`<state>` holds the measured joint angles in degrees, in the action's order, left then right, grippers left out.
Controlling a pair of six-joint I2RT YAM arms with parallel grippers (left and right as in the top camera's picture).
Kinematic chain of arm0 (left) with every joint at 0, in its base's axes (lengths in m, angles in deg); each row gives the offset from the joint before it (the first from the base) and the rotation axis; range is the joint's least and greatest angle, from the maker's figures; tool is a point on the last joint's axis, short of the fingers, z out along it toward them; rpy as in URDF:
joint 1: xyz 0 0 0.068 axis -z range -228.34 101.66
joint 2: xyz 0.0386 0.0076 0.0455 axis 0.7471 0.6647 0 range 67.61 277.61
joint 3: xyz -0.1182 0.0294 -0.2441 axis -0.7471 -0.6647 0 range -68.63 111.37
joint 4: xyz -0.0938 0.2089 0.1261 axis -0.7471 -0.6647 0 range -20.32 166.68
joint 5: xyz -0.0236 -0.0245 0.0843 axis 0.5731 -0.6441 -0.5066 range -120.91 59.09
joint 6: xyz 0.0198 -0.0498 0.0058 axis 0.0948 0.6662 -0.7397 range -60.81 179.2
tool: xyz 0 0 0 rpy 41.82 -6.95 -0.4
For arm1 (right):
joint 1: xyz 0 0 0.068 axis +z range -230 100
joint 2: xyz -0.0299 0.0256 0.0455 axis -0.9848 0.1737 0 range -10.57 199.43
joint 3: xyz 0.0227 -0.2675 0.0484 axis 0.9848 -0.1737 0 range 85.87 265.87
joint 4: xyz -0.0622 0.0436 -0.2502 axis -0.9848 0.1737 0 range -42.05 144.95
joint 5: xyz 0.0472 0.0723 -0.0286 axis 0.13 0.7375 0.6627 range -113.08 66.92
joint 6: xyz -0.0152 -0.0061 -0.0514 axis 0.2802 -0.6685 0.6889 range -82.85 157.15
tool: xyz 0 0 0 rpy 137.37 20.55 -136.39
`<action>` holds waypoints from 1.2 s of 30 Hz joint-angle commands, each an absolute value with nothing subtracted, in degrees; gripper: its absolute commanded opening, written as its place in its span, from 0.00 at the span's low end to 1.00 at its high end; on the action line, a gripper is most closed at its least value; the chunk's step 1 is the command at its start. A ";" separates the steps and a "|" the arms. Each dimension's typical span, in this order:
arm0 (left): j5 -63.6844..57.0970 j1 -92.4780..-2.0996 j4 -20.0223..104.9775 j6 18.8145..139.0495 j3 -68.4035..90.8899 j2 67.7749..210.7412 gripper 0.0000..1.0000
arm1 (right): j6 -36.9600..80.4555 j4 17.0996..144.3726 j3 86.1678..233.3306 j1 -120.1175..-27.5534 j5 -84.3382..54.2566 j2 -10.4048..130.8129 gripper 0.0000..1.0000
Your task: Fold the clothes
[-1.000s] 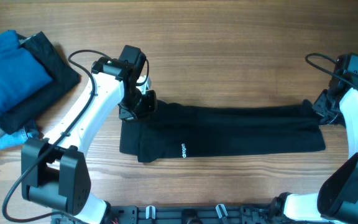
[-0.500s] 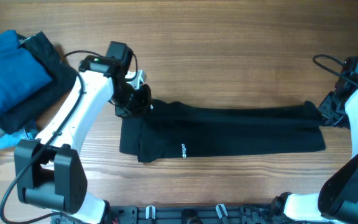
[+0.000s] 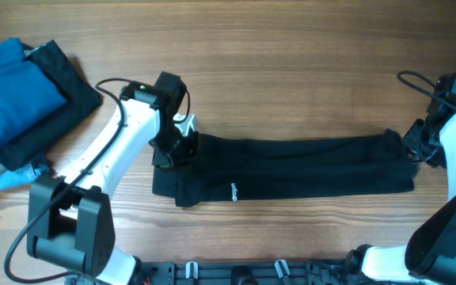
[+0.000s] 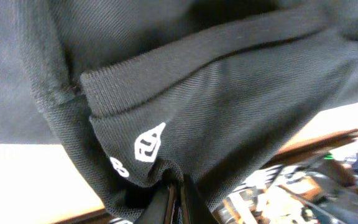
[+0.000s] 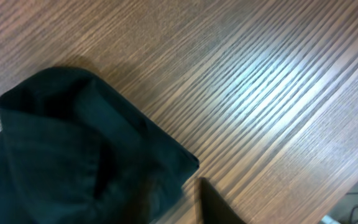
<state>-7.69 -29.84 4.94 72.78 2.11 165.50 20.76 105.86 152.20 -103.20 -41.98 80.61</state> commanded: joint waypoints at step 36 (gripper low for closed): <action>-14.09 -29.81 32.98 81.15 -13.21 168.27 0.66 | 31.93 102.56 152.66 -105.69 -20.06 95.08 0.73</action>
<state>-13.54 -29.79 30.18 79.86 -11.64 166.63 33.14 102.93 152.20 -105.71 -19.12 92.91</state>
